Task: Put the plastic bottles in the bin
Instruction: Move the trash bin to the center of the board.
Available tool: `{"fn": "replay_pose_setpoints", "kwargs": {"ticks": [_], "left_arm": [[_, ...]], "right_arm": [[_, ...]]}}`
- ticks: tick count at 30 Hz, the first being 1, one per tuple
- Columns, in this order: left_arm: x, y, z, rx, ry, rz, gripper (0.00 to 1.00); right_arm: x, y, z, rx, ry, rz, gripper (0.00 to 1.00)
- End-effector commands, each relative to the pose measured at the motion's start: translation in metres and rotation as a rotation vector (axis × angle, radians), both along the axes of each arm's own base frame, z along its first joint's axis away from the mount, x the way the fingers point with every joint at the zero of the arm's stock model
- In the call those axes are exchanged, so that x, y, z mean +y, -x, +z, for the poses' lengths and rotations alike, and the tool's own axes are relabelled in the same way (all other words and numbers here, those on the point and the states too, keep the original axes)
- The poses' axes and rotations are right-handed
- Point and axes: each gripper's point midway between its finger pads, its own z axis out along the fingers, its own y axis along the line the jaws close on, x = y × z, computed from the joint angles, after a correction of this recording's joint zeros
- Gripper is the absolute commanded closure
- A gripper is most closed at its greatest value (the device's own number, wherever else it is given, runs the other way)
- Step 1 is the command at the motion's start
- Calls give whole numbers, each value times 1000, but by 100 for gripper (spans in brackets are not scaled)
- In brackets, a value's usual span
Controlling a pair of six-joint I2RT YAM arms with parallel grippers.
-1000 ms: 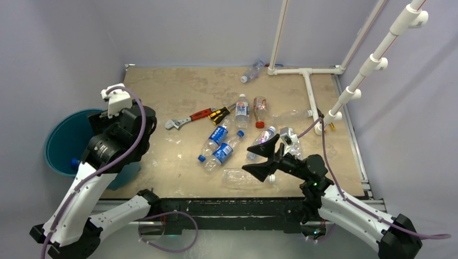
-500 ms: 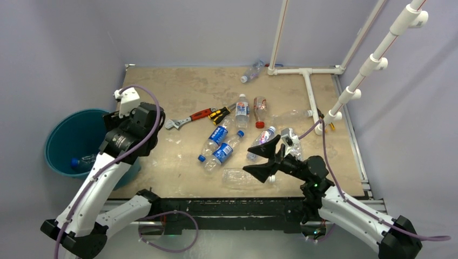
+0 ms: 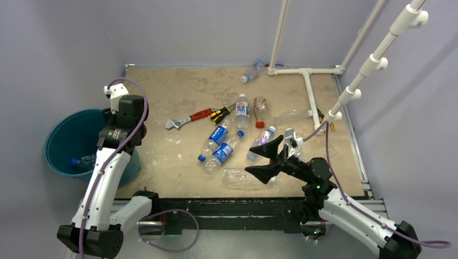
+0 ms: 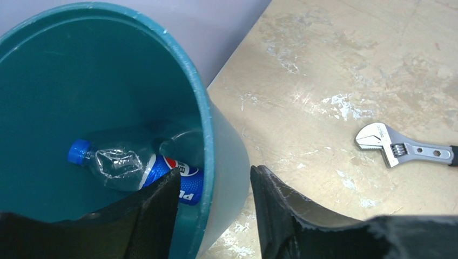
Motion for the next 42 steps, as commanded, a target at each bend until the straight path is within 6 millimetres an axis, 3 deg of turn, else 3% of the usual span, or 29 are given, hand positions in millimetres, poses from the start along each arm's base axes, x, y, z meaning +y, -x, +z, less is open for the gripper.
{"fn": "replay_pose_setpoints", "kwargs": {"ticks": [1, 6, 12, 15, 23, 26, 31, 36, 42], "left_arm": [[-5, -11, 1, -24, 15, -43, 54], [-5, -13, -4, 4, 6, -53, 66], [-7, -19, 4, 1, -2, -78, 99], [-9, -25, 22, -26, -6, -101, 100], [-23, -55, 93, -191, -16, -175, 100], [-44, -78, 109, -246, -14, -246, 100], [-109, -124, 119, -208, -162, -340, 100], [-140, -175, 147, -276, -231, -417, 100], [-193, -235, 137, -300, -256, -590, 100]], "right_arm": [[0, -1, -4, -6, 4, -6, 1], [-1, -2, -4, -6, 5, -14, 1], [-3, -3, -5, -4, 9, -27, 1], [-3, -3, -4, -4, 8, -28, 1], [0, -6, -8, 8, 27, -25, 1], [1, -7, -10, 14, 37, -29, 1], [1, -10, -8, 19, 54, -42, 1], [-2, -13, -16, 40, 75, -64, 1], [-1, -19, -22, 54, 93, -83, 1]]}}
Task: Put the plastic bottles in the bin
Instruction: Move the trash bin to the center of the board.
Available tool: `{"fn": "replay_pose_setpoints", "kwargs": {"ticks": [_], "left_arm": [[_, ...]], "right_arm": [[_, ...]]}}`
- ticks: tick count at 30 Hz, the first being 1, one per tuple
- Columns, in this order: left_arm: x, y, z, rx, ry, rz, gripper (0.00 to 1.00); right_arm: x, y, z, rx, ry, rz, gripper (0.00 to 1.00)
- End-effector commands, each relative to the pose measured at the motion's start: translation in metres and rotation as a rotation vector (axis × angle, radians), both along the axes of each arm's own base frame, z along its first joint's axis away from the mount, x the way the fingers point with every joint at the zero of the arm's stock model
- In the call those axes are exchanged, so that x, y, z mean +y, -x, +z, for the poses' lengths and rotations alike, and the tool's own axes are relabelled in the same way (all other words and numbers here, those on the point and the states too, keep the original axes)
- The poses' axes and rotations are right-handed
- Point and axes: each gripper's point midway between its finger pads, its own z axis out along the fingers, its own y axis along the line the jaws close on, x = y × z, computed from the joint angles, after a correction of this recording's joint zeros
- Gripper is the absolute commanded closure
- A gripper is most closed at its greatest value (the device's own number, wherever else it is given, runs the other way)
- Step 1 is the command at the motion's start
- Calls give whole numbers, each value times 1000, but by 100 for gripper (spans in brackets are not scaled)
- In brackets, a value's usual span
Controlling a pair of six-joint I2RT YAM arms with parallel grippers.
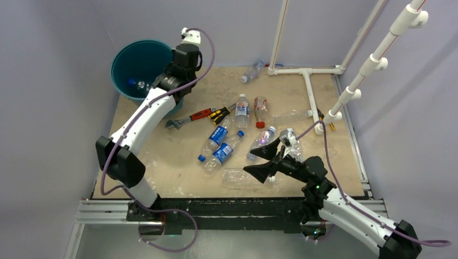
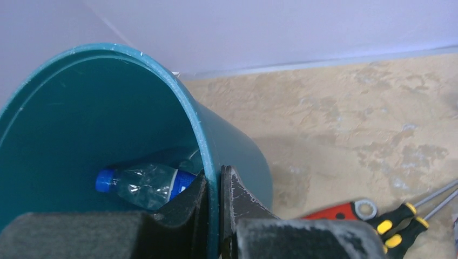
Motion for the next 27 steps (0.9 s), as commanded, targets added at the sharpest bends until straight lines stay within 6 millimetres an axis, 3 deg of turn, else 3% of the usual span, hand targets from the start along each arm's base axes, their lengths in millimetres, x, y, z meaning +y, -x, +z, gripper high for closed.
{"fn": "replay_pose_setpoints", "kwargs": {"ticks": [1, 5, 11, 16, 24, 27], "left_arm": [[-23, -32, 63, -204, -28, -92, 100], [-41, -53, 61, -244, -54, -144, 100], [-67, -80, 33, -207, -61, -226, 100], [-79, -90, 21, -168, -58, -258, 100], [-94, -100, -22, -61, -88, -282, 100], [-100, -98, -23, -43, -71, -278, 100]], "right_arm": [[0, -9, 13, -35, -6, -37, 1], [2, -12, 11, -33, -1, -40, 1], [5, -13, 3, -14, 8, -32, 1], [8, -15, 0, -4, 21, -28, 1], [9, -19, -2, 2, 26, -39, 1], [9, -20, -3, 4, 30, -43, 1]]}}
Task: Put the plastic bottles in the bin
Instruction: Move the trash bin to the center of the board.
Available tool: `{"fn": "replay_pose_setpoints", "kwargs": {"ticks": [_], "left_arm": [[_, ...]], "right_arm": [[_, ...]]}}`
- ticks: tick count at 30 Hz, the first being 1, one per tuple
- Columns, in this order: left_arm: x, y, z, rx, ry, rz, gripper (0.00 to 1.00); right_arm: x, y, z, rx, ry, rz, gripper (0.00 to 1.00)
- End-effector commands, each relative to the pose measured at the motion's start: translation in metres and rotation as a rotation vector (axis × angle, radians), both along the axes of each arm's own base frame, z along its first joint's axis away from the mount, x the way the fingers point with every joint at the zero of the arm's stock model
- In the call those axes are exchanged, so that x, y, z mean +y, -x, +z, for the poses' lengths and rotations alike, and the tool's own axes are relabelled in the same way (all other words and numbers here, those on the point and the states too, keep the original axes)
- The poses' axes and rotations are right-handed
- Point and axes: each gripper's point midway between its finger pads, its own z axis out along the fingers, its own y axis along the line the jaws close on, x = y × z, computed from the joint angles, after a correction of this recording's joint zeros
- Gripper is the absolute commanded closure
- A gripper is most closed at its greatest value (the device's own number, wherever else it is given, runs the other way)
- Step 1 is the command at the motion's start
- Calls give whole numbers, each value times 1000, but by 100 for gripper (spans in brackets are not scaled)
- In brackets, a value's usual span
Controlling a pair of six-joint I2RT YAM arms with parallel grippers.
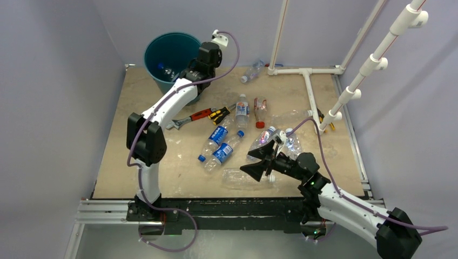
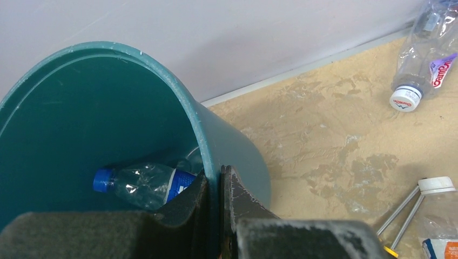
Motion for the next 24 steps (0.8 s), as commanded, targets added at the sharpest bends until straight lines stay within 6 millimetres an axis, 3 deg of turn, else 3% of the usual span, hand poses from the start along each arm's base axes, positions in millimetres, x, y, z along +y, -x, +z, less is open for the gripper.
{"fn": "replay_pose_setpoints", "kwargs": {"ticks": [1, 7, 12, 13, 17, 24], "left_arm": [[-11, 1, 36, -62, 20, -4, 100], [-35, 16, 32, -27, -18, -24, 100], [-39, 18, 20, 8, -49, 4, 100], [-38, 18, 18, 12, -54, 12, 96], [-36, 18, 18, 8, -51, 29, 63], [-29, 21, 37, -33, -38, 55, 53]], "right_arm": [[1, -7, 28, -73, -48, -24, 1], [2, -9, 29, -74, -49, -27, 1], [1, -7, 29, -71, -52, -24, 1], [1, -7, 29, -70, -51, -25, 1], [0, -7, 29, -72, -49, -29, 1], [1, -8, 31, -70, -50, -28, 1]]}}
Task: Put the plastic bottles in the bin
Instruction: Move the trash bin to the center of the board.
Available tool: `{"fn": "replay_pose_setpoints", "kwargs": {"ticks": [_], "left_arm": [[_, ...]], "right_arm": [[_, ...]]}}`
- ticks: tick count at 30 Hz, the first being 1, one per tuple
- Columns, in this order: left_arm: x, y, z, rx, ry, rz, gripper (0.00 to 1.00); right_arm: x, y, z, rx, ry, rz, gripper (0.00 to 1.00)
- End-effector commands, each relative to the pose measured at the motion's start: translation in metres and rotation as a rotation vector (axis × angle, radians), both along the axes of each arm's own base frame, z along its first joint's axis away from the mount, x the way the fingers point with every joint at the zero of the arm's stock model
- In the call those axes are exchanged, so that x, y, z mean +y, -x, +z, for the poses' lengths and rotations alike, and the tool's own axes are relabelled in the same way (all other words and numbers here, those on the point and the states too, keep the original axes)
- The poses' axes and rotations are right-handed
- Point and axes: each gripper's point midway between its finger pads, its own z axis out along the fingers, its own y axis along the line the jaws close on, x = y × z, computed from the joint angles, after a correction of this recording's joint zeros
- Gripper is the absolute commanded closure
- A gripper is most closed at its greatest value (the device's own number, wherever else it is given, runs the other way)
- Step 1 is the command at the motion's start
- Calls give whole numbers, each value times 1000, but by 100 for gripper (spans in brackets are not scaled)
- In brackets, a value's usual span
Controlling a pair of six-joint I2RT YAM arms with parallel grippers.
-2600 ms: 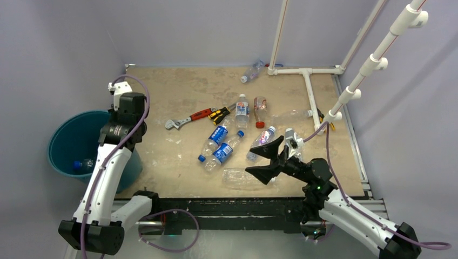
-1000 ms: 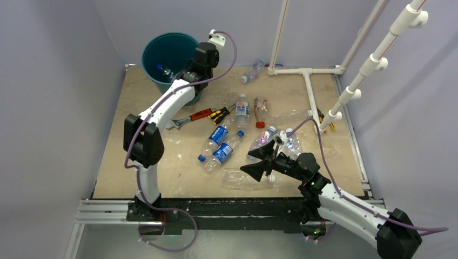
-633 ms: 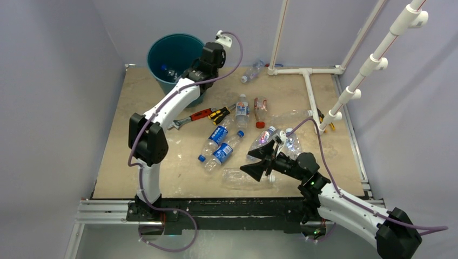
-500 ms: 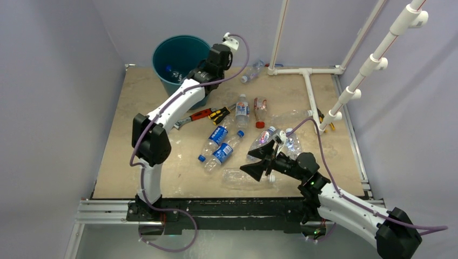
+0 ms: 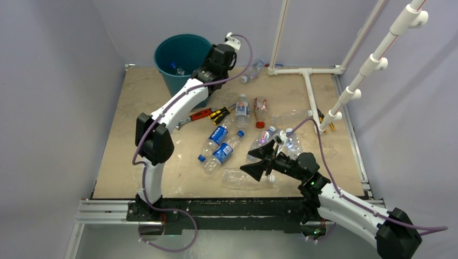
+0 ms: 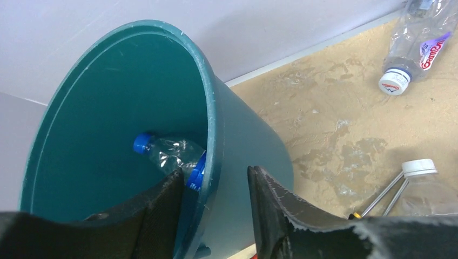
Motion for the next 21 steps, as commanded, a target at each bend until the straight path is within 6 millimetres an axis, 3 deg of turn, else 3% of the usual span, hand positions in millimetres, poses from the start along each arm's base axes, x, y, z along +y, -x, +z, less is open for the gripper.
{"fn": "replay_pose_setpoints", "kwargs": {"ticks": [1, 4, 7, 9, 13, 16, 17, 18, 21], "left_arm": [[6, 3, 42, -90, 44, 37, 49], [10, 8, 58, -120, 68, 50, 42], [16, 18, 90, -171, 125, 81, 34], [18, 32, 119, -223, 177, 91, 20], [15, 71, 160, -290, 267, 60, 5], [21, 105, 156, -264, 365, 11, 2], [24, 116, 147, -255, 427, 3, 1], [33, 135, 153, -276, 531, -1, 1], [33, 177, 133, -229, 721, -103, 1]], "right_arm": [[1, -7, 29, -67, -47, -22, 1], [1, -7, 32, -70, -50, -24, 1], [1, -9, 32, -65, -45, -35, 1], [0, -11, 32, -59, -42, -46, 1], [-2, -17, 31, -27, -40, -82, 1], [-5, -24, 28, 30, -39, -130, 1], [-7, -28, 26, 69, -43, -159, 1], [-9, -31, 21, 112, -42, -189, 1], [-19, -45, 11, 201, -55, -302, 1]]}}
